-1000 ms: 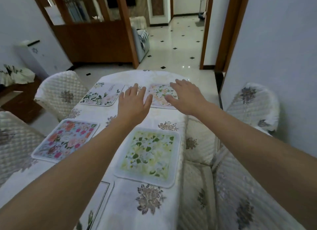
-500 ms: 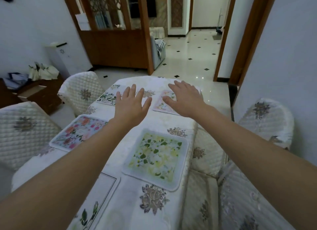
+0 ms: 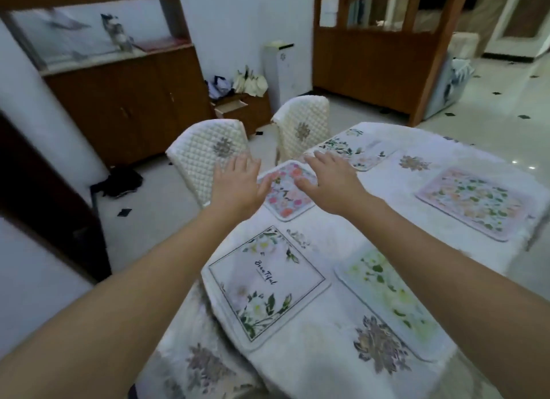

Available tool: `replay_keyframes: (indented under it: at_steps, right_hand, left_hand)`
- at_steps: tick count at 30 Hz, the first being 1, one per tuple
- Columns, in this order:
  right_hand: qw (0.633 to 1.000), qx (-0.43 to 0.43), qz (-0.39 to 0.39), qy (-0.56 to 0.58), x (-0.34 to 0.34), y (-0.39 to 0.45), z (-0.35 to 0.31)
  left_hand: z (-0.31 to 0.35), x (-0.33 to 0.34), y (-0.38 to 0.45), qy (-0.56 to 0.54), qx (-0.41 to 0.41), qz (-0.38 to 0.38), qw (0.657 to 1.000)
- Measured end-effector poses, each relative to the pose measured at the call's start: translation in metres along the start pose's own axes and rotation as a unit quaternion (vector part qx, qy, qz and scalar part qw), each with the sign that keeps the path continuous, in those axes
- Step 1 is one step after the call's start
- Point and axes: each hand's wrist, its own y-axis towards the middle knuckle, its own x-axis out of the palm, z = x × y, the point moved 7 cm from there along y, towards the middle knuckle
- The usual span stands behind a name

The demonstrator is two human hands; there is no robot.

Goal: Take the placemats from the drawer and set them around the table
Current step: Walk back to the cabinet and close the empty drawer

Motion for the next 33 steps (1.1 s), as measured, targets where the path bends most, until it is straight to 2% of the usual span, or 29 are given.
replay_keyframes:
  at_steps: [4,10,16,21,27,33]
  right_hand:
    - [0.999,-0.049,-0.014,0.02,0.03,0.026,-0.09]
    - [0.994,-0.09,-0.047,0.04,0.086,0.043,-0.225]
    - [0.99,-0.117,-0.065,0.047,0.131,0.046,-0.327]
    - [0.986,-0.137,-0.072,0.053,0.147,0.056,-0.377]
    - [0.981,-0.171,-0.079,0.046,0.157,0.072,-0.412]
    - [0.97,-0.216,-0.089,0.063,0.167,0.092,-0.449]
  left_hand:
    - [-0.102,0.001,-0.026,0.015,-0.059,-0.006,0.998]
    - [-0.234,0.016,-0.074,0.029,-0.102,-0.017,0.994]
    - [-0.334,0.026,-0.111,0.029,-0.138,-0.033,0.989]
    - [-0.384,0.018,-0.131,0.034,-0.163,-0.007,0.986]
    - [-0.41,0.024,-0.146,0.014,-0.191,-0.026,0.981]
    - [-0.44,0.007,-0.151,0.056,-0.218,-0.016,0.974]
